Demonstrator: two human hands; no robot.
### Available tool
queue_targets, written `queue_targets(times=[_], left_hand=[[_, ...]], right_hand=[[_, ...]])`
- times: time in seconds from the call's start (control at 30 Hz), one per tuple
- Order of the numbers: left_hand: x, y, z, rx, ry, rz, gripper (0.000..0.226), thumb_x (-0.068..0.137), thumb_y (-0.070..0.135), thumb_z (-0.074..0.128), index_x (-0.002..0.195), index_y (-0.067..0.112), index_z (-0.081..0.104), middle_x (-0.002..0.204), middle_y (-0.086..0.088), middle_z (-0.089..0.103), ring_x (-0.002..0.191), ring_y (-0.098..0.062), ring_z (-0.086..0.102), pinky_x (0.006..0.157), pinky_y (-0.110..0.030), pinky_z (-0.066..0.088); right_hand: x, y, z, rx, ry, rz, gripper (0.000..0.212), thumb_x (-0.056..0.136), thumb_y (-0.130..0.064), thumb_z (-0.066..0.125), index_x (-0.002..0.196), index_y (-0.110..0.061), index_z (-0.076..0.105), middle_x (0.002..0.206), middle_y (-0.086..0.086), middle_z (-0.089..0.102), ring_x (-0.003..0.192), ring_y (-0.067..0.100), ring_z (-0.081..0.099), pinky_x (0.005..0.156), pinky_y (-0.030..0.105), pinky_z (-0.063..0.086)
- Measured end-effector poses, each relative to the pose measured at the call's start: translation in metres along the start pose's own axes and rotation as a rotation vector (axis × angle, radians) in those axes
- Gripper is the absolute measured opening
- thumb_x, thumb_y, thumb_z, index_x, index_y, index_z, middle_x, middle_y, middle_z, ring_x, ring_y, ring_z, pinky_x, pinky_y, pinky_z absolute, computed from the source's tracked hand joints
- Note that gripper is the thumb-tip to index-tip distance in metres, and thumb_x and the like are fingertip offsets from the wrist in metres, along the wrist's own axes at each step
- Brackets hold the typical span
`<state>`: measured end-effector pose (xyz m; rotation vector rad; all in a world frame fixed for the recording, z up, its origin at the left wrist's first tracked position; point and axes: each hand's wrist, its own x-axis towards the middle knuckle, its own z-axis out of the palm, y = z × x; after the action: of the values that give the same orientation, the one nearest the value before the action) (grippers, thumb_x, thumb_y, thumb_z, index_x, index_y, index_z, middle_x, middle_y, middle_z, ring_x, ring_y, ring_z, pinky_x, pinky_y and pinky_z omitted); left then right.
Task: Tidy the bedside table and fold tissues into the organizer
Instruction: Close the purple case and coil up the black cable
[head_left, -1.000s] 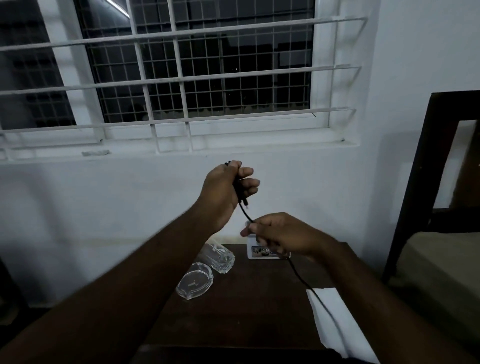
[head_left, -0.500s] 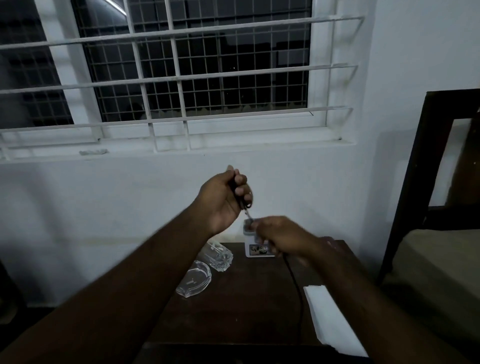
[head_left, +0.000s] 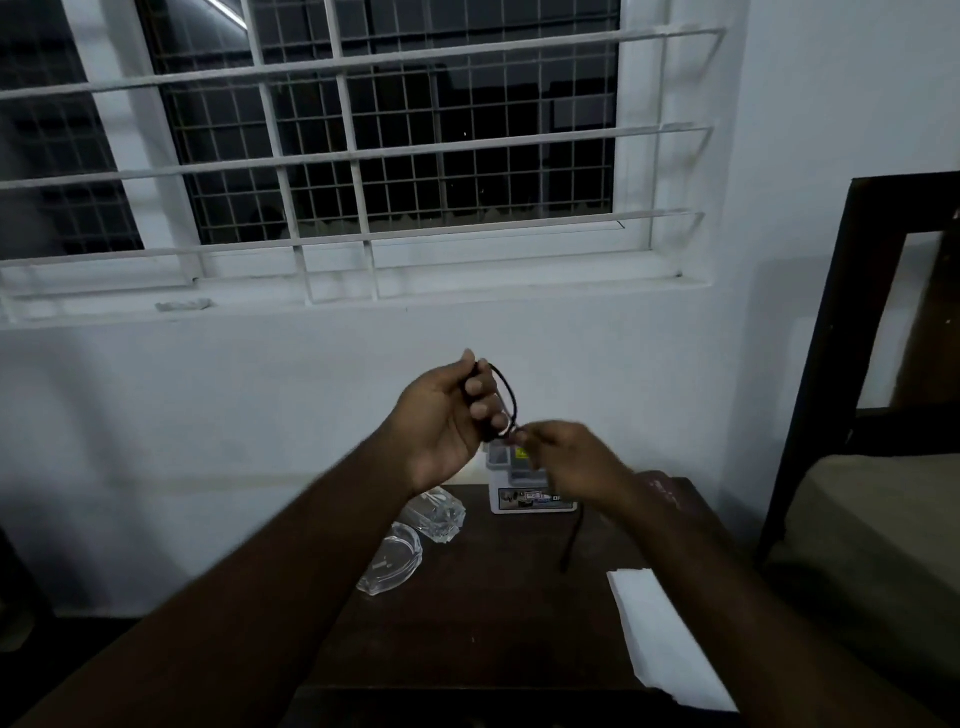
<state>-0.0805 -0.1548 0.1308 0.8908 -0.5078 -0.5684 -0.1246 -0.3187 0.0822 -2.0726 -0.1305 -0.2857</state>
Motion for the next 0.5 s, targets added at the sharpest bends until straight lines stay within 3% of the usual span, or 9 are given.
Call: queue_targets(times=[0.07, 0.13, 0.2, 0.23, 0.33, 0.4, 0.5], left_hand=[[0.012, -0.005, 0.0, 0.21, 0.213, 0.176, 0.029, 0.103, 0.026, 0.037, 0.081, 0.013, 0.049, 0.056, 0.005, 0.053, 0.047, -0.014, 0.054, 0.055, -0.029, 0.05], [0.016, -0.009, -0.008, 0.673, 0.347, 0.309, 0.028, 0.103, 0.021, 0.038, 0.081, 0.009, 0.052, 0.06, 0.001, 0.06, 0.052, -0.018, 0.063, 0.059, -0.032, 0.053], [0.012, -0.012, -0.02, 1.02, 0.285, 0.293, 0.029, 0.1, 0.019, 0.039, 0.077, 0.008, 0.054, 0.06, -0.002, 0.064, 0.052, -0.017, 0.063, 0.058, -0.032, 0.05], [0.008, -0.014, -0.024, 1.063, 0.207, 0.204, 0.032, 0.1, 0.021, 0.04, 0.074, 0.009, 0.055, 0.06, -0.003, 0.065, 0.052, -0.018, 0.063, 0.057, -0.031, 0.049], [-0.006, -0.023, -0.027, 0.937, -0.02, -0.12, 0.037, 0.097, 0.03, 0.044, 0.07, 0.009, 0.059, 0.061, -0.01, 0.06, 0.049, -0.023, 0.057, 0.052, -0.029, 0.047], [-0.011, -0.031, -0.022, 0.821, -0.08, -0.199, 0.034, 0.093, 0.03, 0.045, 0.078, 0.002, 0.058, 0.056, -0.007, 0.055, 0.044, -0.019, 0.047, 0.05, -0.028, 0.043], [-0.017, -0.035, -0.016, 0.587, -0.087, -0.3, 0.038, 0.097, 0.035, 0.038, 0.083, 0.007, 0.058, 0.056, 0.0, 0.047, 0.04, -0.012, 0.036, 0.047, -0.026, 0.04]], right_hand=[[-0.008, -0.007, 0.012, -0.109, -0.19, 0.0, 0.028, 0.099, -0.028, 0.048, 0.109, -0.019, 0.072, 0.079, -0.003, 0.067, 0.068, 0.006, 0.058, 0.058, 0.017, 0.042], [-0.013, -0.021, 0.012, -0.217, -0.263, -0.077, 0.028, 0.098, -0.032, 0.048, 0.106, -0.022, 0.072, 0.08, -0.003, 0.067, 0.068, 0.002, 0.058, 0.064, 0.021, 0.043], [-0.013, -0.033, 0.001, -0.312, -0.25, -0.172, 0.027, 0.099, -0.029, 0.048, 0.103, -0.019, 0.072, 0.076, -0.008, 0.062, 0.067, -0.001, 0.055, 0.065, 0.023, 0.043], [-0.012, -0.038, -0.007, -0.379, -0.222, -0.219, 0.025, 0.099, -0.027, 0.048, 0.101, -0.016, 0.071, 0.078, -0.009, 0.062, 0.069, 0.0, 0.054, 0.067, 0.025, 0.041], [-0.011, -0.04, -0.029, -0.542, -0.173, -0.36, 0.019, 0.096, -0.027, 0.054, 0.094, -0.016, 0.069, 0.081, -0.012, 0.059, 0.074, 0.0, 0.052, 0.072, 0.026, 0.04], [-0.013, -0.036, -0.036, -0.584, -0.189, -0.441, 0.017, 0.095, -0.029, 0.055, 0.096, -0.019, 0.069, 0.088, -0.009, 0.063, 0.084, 0.005, 0.055, 0.078, 0.03, 0.046], [-0.015, -0.033, -0.045, -0.637, -0.142, -0.548, 0.018, 0.095, -0.026, 0.054, 0.103, -0.025, 0.07, 0.095, -0.009, 0.062, 0.09, 0.005, 0.055, 0.082, 0.032, 0.048]])
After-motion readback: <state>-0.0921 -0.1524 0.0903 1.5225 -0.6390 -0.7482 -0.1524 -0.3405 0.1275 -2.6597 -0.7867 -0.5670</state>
